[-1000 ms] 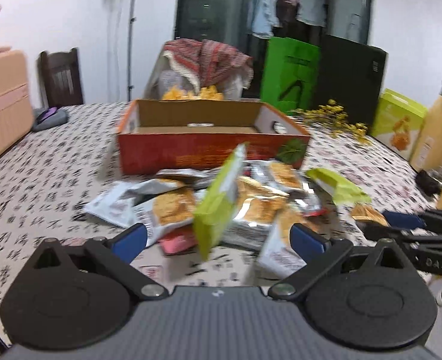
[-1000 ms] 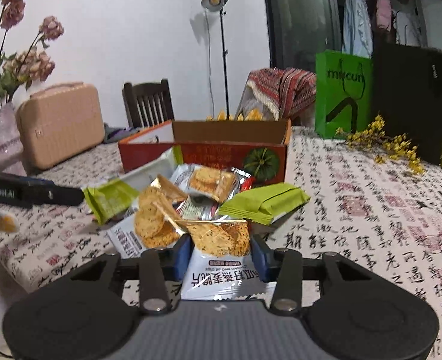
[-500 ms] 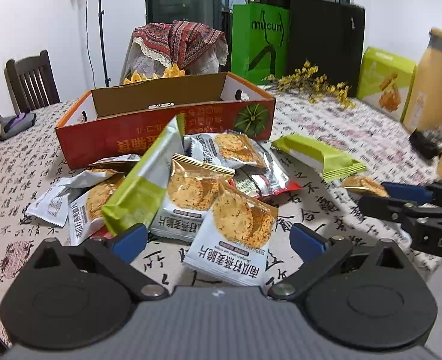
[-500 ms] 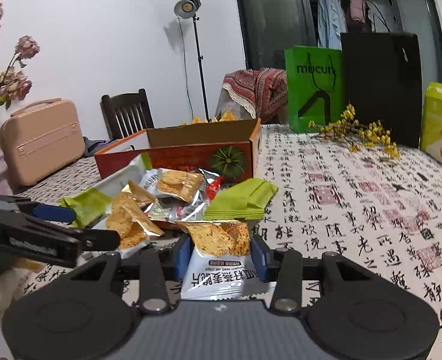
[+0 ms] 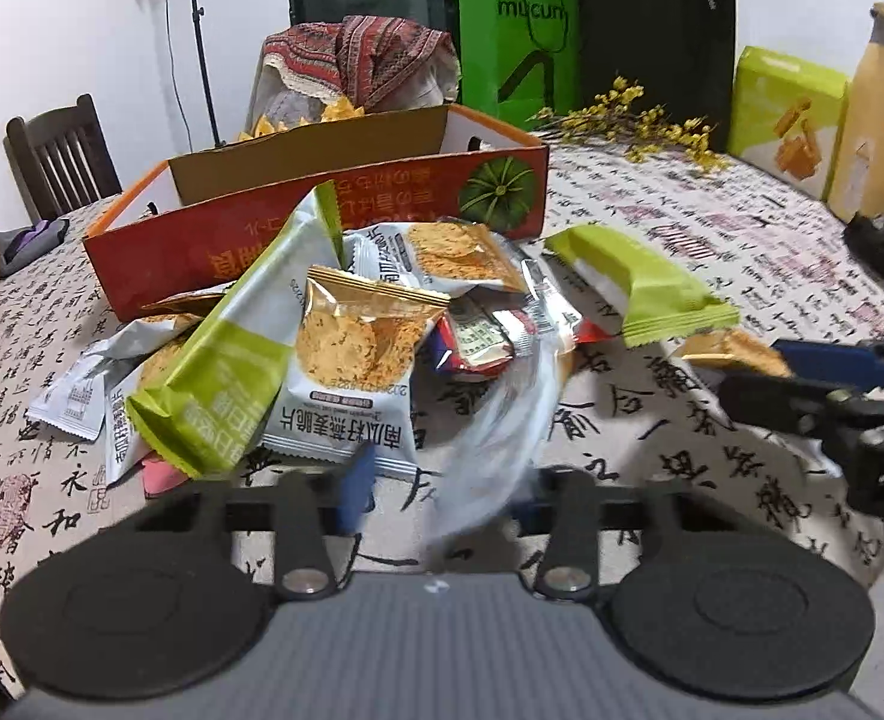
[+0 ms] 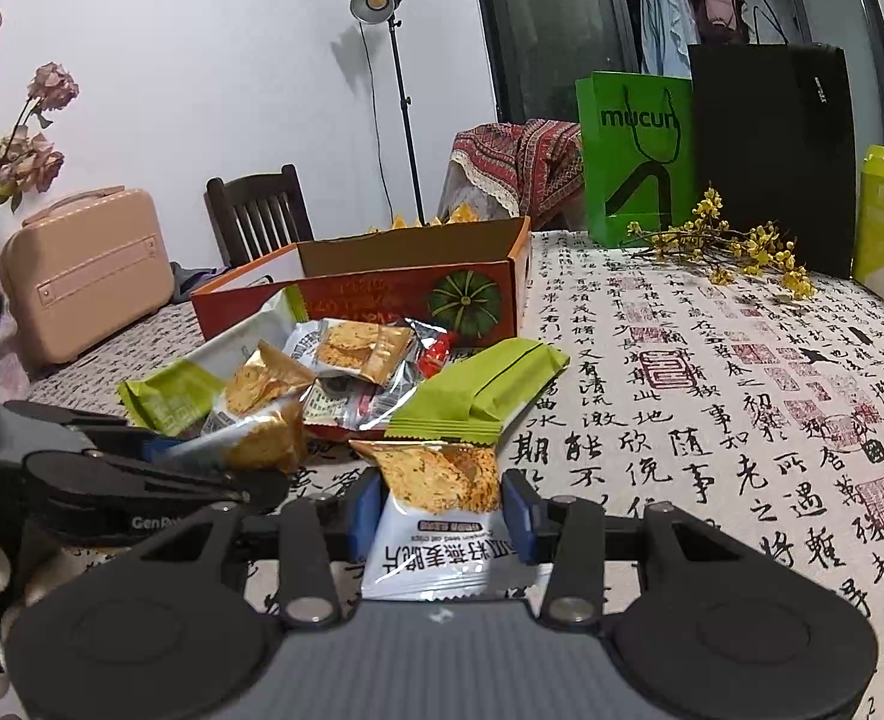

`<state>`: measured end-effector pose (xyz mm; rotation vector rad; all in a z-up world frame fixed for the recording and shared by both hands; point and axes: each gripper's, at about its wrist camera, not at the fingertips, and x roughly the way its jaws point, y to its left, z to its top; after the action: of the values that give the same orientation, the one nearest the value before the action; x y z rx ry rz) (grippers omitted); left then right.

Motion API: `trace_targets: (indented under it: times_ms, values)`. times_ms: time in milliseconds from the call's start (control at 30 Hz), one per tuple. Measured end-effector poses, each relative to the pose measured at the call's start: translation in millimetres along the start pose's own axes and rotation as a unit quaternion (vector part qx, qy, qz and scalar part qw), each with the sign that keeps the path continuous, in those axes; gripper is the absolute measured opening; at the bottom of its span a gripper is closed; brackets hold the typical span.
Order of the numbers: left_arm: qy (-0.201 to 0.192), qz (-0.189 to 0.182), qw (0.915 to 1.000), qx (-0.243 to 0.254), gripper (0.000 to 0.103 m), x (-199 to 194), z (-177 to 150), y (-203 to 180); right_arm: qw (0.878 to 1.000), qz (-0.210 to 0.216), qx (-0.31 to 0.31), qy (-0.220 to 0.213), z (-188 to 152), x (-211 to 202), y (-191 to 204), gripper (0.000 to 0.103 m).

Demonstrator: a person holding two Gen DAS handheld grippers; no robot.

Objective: Organize snacks
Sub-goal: 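Grasp a white packet edge with the left gripper while the right holds its packet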

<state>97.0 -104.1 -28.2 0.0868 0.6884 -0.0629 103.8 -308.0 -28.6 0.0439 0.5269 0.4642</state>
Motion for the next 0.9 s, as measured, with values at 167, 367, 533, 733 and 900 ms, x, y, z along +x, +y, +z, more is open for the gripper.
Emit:
trace_targets:
  times_ms: [167,367,533,733,900]
  values:
    - [-0.013,-0.019,0.9997,-0.007,0.017,-13,-2,7,1.000,-0.006,-0.004,0.006,0,-1,7,0.042]
    - [-0.032,-0.039,0.9987,-0.011,0.010,-28,-5,13,1.000,-0.011,-0.011,0.012,-2,-6,22,0.042]
    - [-0.045,-0.051,0.9975,-0.016,0.010,-38,-7,20,1.000,-0.014,-0.018,0.011,-2,-13,33,0.042]
    - [-0.067,-0.057,0.9958,-0.025,0.010,-53,-5,31,0.999,-0.020,-0.025,0.005,3,-19,42,0.042]
    - [-0.094,-0.052,0.9939,-0.026,0.010,-68,4,42,0.999,-0.021,-0.026,-0.004,13,-17,45,0.042]
